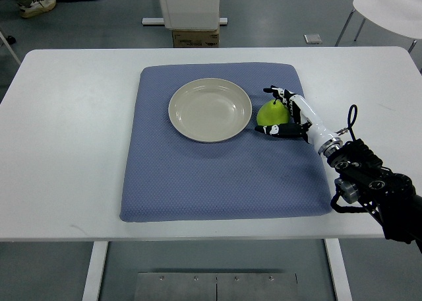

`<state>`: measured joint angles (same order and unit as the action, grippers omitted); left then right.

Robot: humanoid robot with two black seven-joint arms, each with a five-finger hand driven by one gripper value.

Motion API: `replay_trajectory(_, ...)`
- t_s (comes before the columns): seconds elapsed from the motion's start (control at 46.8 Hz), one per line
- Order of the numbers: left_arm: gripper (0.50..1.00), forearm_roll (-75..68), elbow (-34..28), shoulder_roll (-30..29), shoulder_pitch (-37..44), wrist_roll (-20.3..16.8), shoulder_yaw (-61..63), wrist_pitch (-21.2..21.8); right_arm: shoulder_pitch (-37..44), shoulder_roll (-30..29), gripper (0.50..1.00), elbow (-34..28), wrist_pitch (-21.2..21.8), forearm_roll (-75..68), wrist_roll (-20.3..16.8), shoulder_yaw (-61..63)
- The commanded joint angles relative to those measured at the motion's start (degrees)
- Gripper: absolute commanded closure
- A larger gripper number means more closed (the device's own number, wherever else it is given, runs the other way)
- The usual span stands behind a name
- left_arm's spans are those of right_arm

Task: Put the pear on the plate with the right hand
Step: 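Close the right hand's fingers around the green pear, then lift the pear with the right hand and carry it over the plate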

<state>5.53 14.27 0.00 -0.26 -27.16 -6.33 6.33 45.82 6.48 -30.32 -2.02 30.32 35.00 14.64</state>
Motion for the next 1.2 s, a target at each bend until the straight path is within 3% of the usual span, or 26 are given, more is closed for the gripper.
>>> replay_trajectory(0.0,0.500,-0.1,0.0,0.0,0.0,0.0,0.0,0.0,-0.1,0.0,0.563,0.1,0.0,0.0,0.0,-0.5)
replay_trajectory(0.214,0.500,-0.1,0.0,0.0,0.0,0.0,0.0,0.0,-0.7,0.0,0.594,0.1,0.0,0.0,0.0,-0.8)
replay_trajectory(0.299,0.500,0.0,0.0,0.0,0.0,0.0,0.0,0.0,-0.7,0.0,0.655,0.1,0.0,0.0,0.0,-0.8)
replay_trajectory(0.342,0.500,0.0,0.0,0.0,0.0,0.0,0.0,0.0,-0.7,0.0,0.716,0.1,0.0,0.0,0.0,-0.7)
replay_trajectory(0.385,0.500,0.0,0.1,0.0,0.0,0.0,0.0,0.0,-0.7,0.0,0.830,0.2,0.0,0.0,0.0,-0.7)
replay_trajectory(0.428,0.500,0.0,0.0,0.0,0.0,0.0,0.0,0.0,-0.7,0.0,0.979,0.2,0.0,0.0,0.0,-0.7)
replay_trajectory(0.449,0.500,0.0,0.0,0.0,0.0,0.0,0.0,0.0,-0.7,0.0,1.000,0.2,0.0,0.0,0.0,-0.7)
replay_trajectory(0.663,0.500,-0.1,0.0,0.0,0.0,0.0,0.0,0.0,-0.2,-0.1,1.000,0.1,-2.6,-0.8,0.0,0.1)
replay_trajectory(1.176,0.500,0.0,0.0,0.0,0.0,0.0,0.0,0.0,9.6,-0.9,1.000,-0.1,-1.9,-1.2,-1.4,0.3)
